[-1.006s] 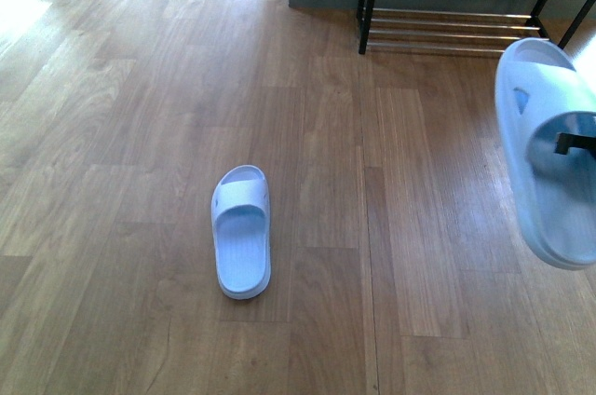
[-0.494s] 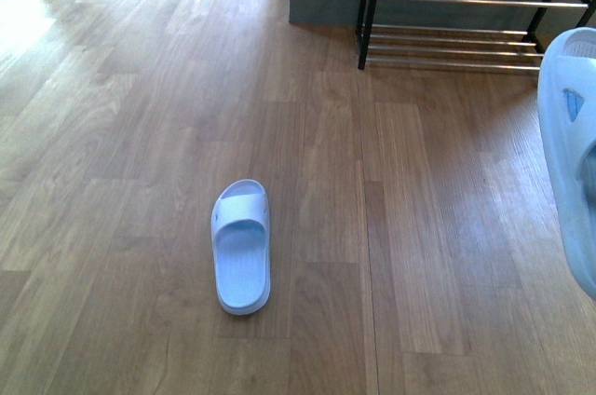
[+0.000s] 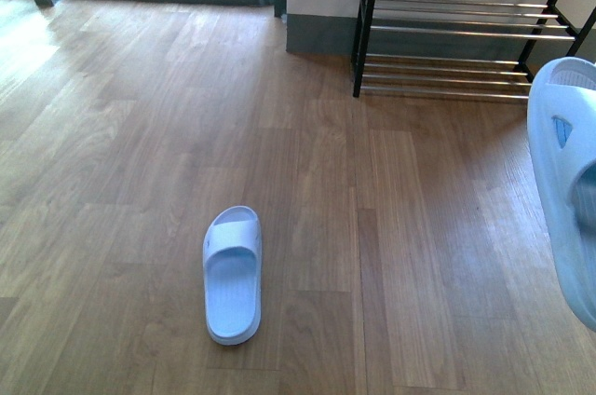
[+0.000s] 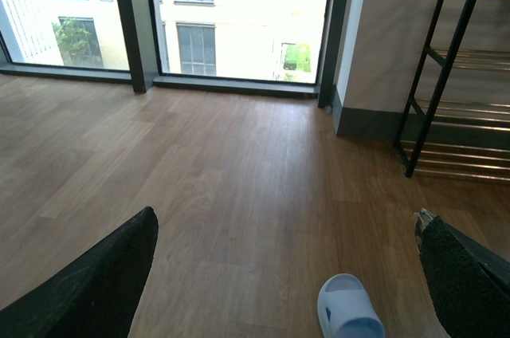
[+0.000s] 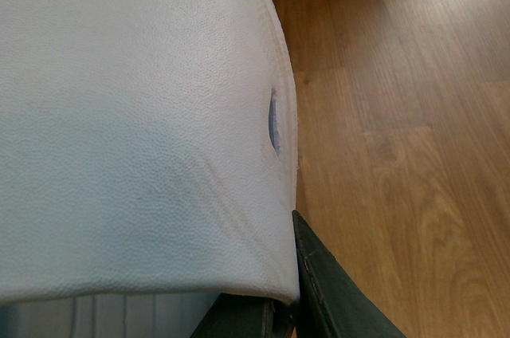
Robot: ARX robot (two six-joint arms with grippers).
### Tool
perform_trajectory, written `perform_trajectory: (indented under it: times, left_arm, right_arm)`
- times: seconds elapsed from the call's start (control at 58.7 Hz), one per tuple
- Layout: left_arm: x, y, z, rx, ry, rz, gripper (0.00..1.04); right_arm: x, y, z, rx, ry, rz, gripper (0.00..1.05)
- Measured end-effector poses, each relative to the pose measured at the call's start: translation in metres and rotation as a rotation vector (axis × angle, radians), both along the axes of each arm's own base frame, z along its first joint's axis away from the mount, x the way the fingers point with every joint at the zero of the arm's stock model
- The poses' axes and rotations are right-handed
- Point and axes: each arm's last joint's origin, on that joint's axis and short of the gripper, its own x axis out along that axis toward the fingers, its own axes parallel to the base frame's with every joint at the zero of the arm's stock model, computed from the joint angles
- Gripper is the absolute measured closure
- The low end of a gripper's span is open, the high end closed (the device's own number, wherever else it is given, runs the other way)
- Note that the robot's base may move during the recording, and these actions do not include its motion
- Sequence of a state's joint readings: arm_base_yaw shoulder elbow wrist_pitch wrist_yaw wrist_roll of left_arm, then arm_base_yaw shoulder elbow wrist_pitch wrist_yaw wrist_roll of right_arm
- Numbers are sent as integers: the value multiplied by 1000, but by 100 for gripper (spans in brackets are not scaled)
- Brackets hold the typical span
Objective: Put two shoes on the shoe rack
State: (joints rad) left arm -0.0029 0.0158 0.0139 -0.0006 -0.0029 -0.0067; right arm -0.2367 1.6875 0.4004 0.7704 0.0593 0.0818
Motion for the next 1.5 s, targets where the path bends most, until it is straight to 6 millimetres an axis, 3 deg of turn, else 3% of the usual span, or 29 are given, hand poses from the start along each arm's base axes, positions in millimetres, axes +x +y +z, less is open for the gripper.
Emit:
perform_trajectory:
  times: [1.193, 1.33, 1.5]
  left_arm:
    - [0, 0, 0, -4, 2, 3, 9]
    - [6, 4, -8, -170, 194, 192, 9]
    - [28, 12, -22, -239, 336, 169, 9]
  right_arm:
    - [0, -2, 0, -2, 1, -10, 103]
    - [0, -2, 0, -2, 1, -10, 103]
    - [0, -2, 0, -1, 1, -10, 103]
